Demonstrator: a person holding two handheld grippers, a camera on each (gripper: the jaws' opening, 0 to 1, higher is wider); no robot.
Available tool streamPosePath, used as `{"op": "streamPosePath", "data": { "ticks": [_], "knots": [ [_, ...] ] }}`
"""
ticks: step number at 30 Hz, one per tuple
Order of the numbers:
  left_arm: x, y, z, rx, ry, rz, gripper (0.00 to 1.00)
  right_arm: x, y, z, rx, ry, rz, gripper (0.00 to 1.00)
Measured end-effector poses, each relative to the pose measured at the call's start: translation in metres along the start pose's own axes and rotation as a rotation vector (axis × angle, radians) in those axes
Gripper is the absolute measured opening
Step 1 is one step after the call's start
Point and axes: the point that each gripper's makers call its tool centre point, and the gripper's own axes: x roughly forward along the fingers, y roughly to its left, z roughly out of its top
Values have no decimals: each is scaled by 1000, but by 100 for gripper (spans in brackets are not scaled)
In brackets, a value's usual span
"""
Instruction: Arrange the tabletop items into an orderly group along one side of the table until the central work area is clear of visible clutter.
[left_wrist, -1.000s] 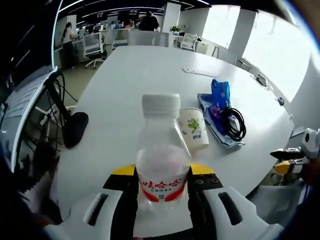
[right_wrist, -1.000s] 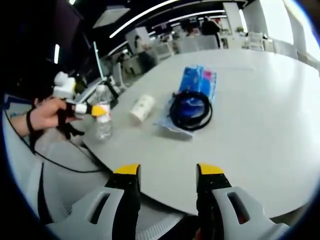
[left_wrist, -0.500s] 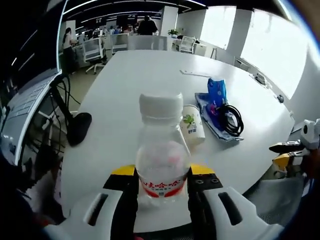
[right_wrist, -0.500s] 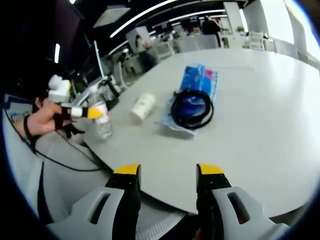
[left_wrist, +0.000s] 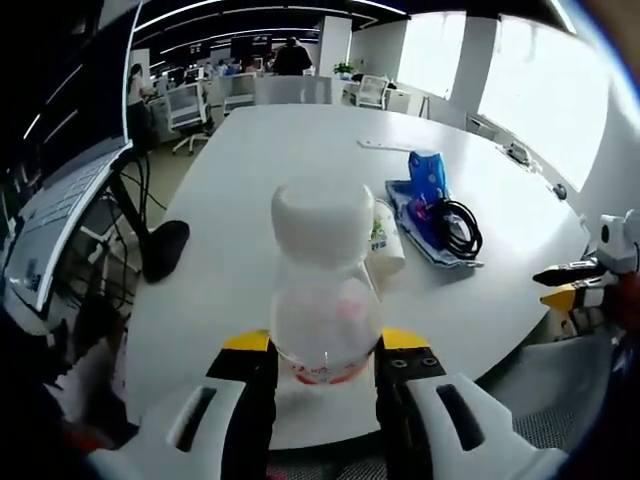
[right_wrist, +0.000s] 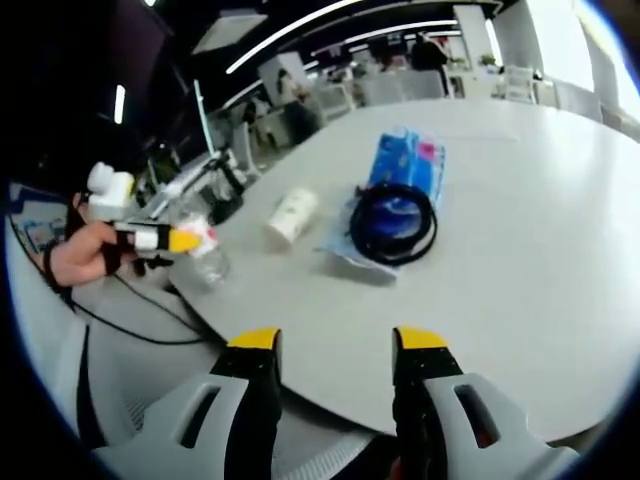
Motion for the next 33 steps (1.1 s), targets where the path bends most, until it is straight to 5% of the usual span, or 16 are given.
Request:
{"op": "streamPosePath", "data": {
  "ticks": [19, 33],
  "knots": [
    [-1, -4, -6, 64, -25, 13, 37, -6, -3, -6, 16, -5, -11, 42],
    [14, -2, 9, 66, -35, 18, 36, -9, -6, -7, 17, -3, -23, 42]
  ]
}}
